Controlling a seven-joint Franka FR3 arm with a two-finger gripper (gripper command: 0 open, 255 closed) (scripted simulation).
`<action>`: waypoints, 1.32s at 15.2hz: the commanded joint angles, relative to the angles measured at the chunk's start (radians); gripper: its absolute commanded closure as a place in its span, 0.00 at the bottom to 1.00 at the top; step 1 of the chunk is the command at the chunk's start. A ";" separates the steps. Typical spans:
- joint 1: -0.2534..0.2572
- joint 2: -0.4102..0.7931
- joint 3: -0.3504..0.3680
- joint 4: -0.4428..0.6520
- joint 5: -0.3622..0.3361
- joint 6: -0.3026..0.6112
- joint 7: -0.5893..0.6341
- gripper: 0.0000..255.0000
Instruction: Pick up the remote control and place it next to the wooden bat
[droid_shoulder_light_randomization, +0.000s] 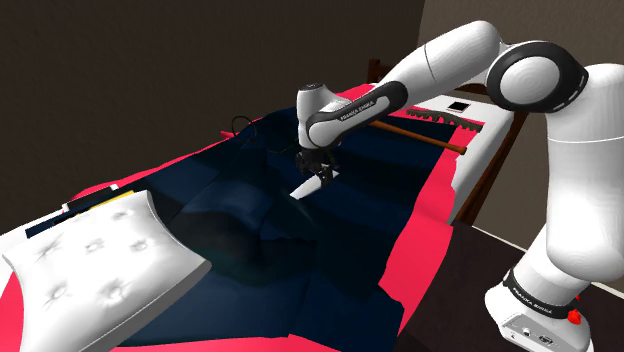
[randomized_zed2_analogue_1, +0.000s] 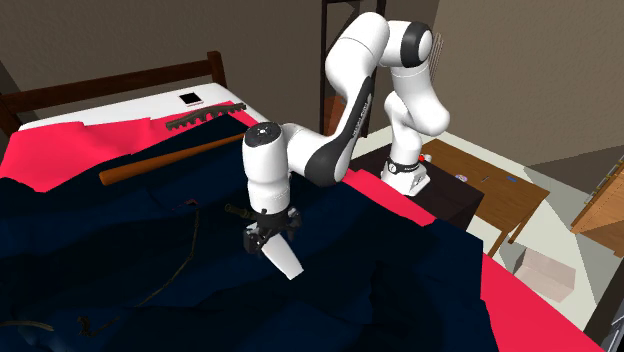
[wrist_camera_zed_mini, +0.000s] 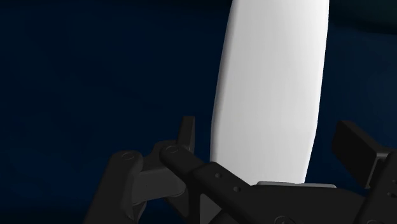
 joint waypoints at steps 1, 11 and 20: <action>0.000 0.004 -0.001 -0.005 -0.002 0.009 0.001 0.00; 0.000 0.004 -0.001 -0.005 -0.002 0.009 0.000 1.00; -0.002 -0.015 0.003 0.009 0.006 -0.023 -0.004 1.00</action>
